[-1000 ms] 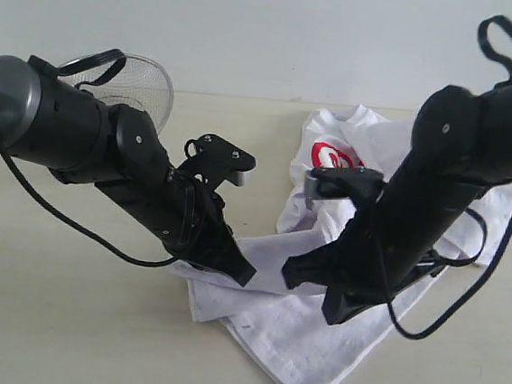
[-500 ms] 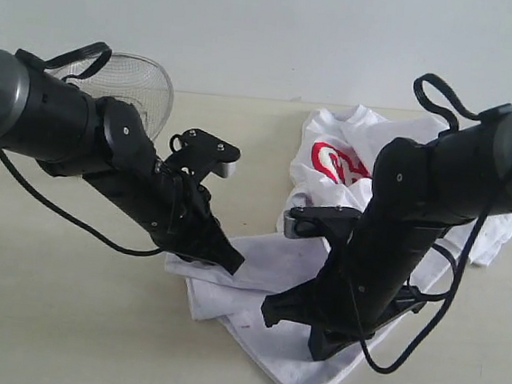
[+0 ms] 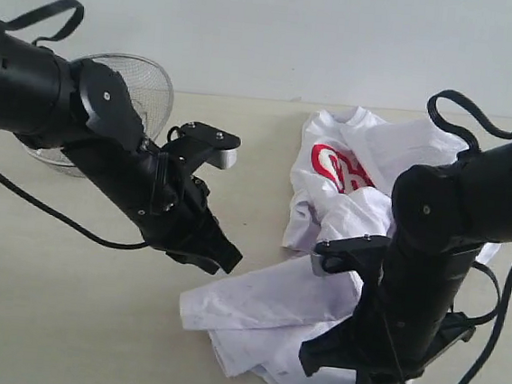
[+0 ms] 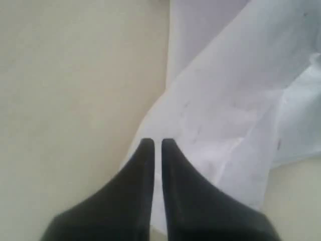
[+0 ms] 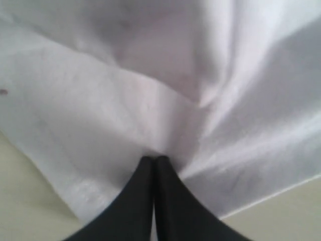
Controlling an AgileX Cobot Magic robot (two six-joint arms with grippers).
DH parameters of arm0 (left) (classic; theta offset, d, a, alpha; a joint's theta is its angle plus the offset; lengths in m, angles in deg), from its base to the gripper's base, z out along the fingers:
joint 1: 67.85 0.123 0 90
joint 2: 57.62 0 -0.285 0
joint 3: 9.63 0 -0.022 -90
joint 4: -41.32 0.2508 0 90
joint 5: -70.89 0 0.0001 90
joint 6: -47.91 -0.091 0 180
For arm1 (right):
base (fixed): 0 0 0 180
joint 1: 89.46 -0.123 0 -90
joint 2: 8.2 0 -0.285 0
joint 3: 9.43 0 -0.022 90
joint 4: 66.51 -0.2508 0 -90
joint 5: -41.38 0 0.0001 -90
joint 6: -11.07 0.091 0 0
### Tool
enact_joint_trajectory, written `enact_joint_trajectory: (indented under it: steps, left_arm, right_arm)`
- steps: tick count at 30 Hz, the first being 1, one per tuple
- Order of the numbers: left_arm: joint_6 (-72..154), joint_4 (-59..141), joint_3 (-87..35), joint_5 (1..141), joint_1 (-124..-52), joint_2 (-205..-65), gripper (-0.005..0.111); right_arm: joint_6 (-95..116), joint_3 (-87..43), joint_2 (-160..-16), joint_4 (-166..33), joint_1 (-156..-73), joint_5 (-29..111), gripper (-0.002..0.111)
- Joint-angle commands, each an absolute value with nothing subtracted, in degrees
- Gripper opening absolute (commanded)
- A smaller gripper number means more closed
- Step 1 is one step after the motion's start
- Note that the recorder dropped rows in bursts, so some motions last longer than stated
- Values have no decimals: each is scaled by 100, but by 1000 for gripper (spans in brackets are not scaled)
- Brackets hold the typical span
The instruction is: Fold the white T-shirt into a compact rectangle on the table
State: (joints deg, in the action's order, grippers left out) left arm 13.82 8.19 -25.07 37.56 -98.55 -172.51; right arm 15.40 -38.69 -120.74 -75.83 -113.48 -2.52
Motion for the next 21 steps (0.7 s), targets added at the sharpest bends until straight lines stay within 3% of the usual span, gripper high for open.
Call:
enact_joint_trajectory:
  steps: [1, 7, 13, 17, 21]
  left_arm:
    - [1543, 685, -2656, 3345, -9836, -16859, 5]
    - [805, -159, -3232, 2934, -10239, -16478, 5]
    - [333, -732, -3342, 3680, -10991, -16548, 5]
    - [333, -764, -3342, 3669, -11072, -16719, 6]
    - [333, -985, -3342, 3240, -11072, -16966, 29]
  right_arm:
    - [1965, -4197, -12391, -6459, -11348, -1041, 0]
    - [1979, -4197, -12391, -6300, -11348, -1518, 0]
    - [2197, -4431, -12382, -6020, -11338, -1438, 0]
    - [2225, -4487, -12378, -6018, -11338, -1209, 0]
    - [2225, -4487, -12234, -6018, -11338, -1047, 0]
